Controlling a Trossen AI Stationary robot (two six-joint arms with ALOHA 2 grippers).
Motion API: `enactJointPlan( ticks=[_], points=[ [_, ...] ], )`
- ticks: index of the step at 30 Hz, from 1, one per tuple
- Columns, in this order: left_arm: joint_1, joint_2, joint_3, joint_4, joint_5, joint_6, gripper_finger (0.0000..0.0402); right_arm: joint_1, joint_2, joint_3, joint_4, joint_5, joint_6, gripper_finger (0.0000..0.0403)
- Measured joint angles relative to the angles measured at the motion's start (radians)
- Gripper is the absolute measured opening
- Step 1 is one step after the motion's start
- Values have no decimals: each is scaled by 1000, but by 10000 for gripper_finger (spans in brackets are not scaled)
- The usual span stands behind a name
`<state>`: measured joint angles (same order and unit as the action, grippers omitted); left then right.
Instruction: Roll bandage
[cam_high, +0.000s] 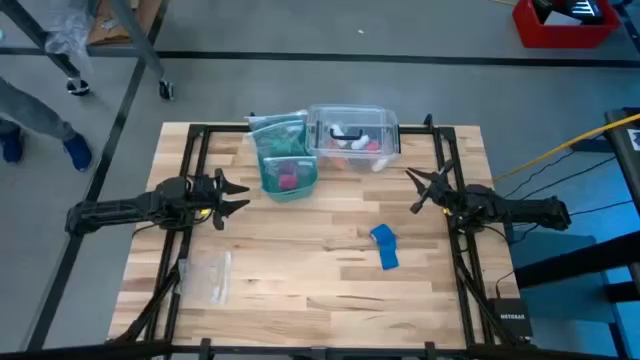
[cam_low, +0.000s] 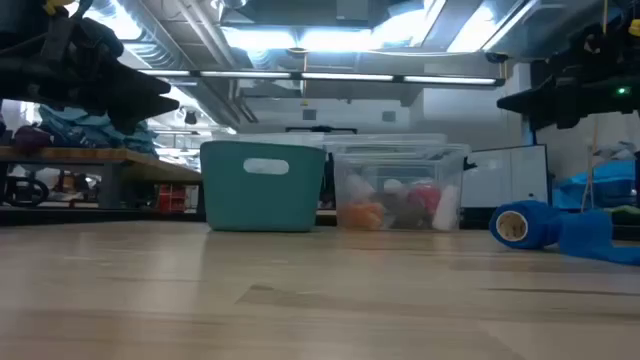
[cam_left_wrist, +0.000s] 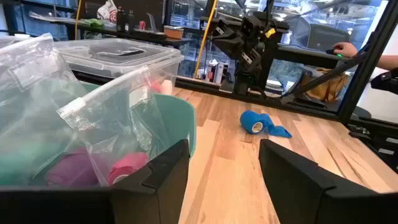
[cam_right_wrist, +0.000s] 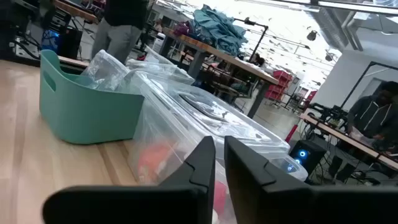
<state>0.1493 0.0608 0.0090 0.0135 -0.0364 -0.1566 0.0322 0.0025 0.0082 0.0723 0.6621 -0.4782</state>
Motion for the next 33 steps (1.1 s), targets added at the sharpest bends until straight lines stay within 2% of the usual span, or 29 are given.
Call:
enactJointPlan(
  ticks=[33],
  points=[
    [0, 0, 0, 0, 0, 0, 186, 0, 0, 0, 0, 0, 0, 40]
  ],
)
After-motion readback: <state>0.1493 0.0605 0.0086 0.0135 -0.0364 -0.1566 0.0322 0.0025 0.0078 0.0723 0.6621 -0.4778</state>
